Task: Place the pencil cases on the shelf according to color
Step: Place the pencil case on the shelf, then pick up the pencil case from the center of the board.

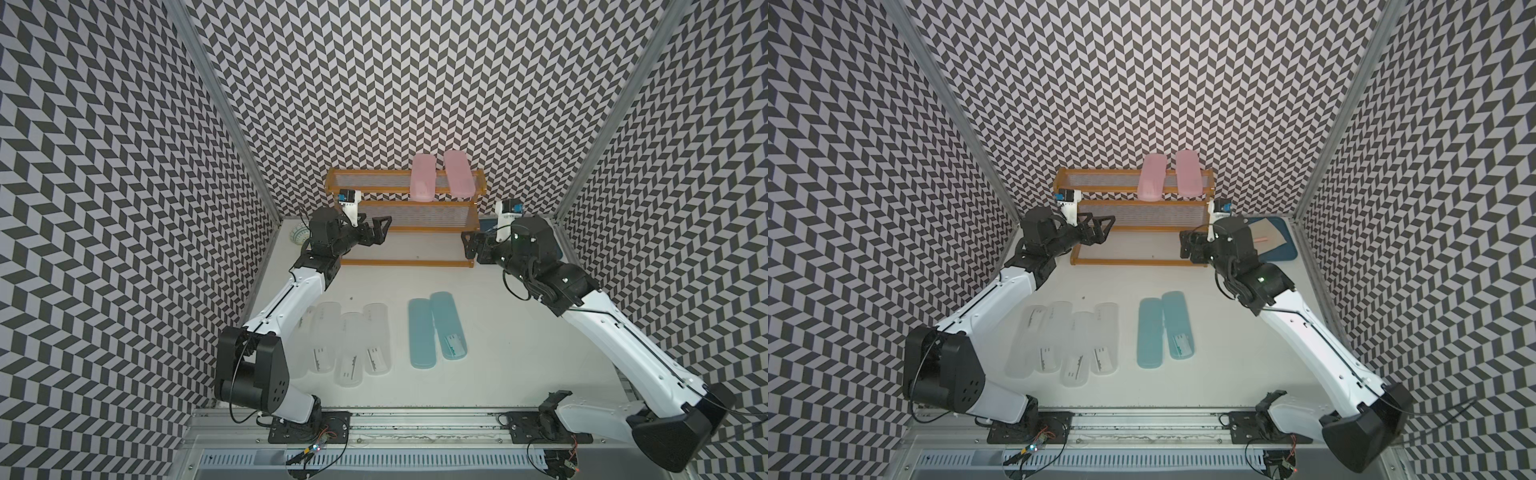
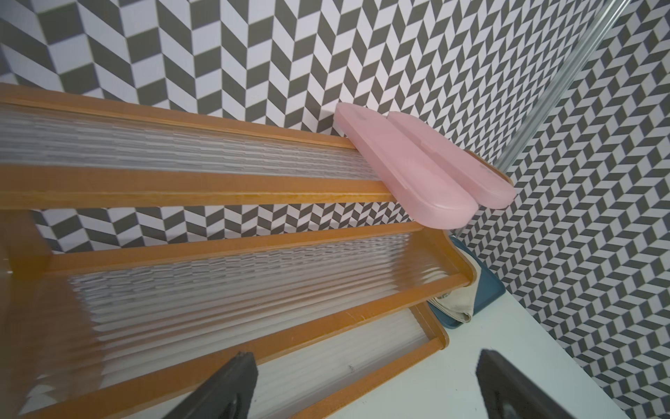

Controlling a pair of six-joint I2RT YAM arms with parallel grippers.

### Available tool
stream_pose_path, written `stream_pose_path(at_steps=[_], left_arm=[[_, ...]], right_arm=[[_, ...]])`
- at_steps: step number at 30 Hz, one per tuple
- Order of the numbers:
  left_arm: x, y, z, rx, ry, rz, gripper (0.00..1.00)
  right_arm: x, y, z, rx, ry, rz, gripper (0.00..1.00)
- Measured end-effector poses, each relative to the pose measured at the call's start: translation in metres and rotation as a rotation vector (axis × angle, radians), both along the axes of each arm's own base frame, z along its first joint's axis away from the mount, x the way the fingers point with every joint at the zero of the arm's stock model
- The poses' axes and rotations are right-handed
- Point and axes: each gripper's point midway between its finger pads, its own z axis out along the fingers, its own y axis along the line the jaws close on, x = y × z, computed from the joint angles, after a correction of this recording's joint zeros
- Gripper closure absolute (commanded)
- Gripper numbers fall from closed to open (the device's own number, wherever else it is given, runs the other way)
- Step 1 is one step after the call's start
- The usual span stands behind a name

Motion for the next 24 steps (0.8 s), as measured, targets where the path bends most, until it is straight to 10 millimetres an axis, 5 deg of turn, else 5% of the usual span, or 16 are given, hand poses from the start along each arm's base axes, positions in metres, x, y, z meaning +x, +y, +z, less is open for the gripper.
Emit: stream_pose_path(at_steps=[6,9,16,24], left_arm=[[-0.003,-0.033,-0.03,0.009,0.065,-0.096,0.01],[-0.007,-0.046,-0.041,0.021,0.089,-0.124,0.01],[-0.01,-0.053,-0.041,0.038,0.074,-0.126,0.01],[-0.003,-0.041,-0.046,0.068,0.066,-0.053,0.01]], right_arm=[[-0.048,-0.016,-0.14,-0.135,0.318,0.037,0.12],[-0.075,-0.018,-0.181,-0.163,0.441,0.065,0.12],[-0.128,0.011,-0.227,-0.15,0.589,0.182,0.11],[-0.149,0.033,-0.255,-0.185,0.669,0.231,0.1]])
